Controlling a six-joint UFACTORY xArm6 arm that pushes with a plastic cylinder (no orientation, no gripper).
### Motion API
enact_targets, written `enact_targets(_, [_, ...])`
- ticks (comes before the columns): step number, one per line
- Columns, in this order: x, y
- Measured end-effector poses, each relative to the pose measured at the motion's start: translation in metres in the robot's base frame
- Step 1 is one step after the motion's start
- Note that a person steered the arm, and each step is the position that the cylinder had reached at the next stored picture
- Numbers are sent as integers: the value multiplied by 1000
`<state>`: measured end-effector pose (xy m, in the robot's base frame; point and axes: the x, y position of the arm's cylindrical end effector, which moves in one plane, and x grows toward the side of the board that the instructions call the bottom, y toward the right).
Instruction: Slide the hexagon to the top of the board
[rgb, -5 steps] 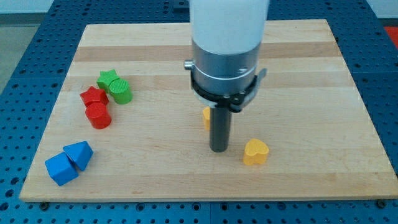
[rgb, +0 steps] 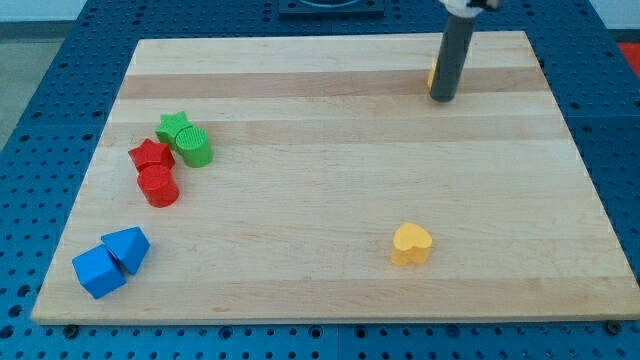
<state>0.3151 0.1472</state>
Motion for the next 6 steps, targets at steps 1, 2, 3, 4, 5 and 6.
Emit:
enact_targets(1, [-11, 1])
enact_targets(2, [-26, 24])
enact_targets(3, [46, 40])
enact_targets(4, [154, 43])
enact_targets(5, [244, 43])
enact_targets(6, [263, -22])
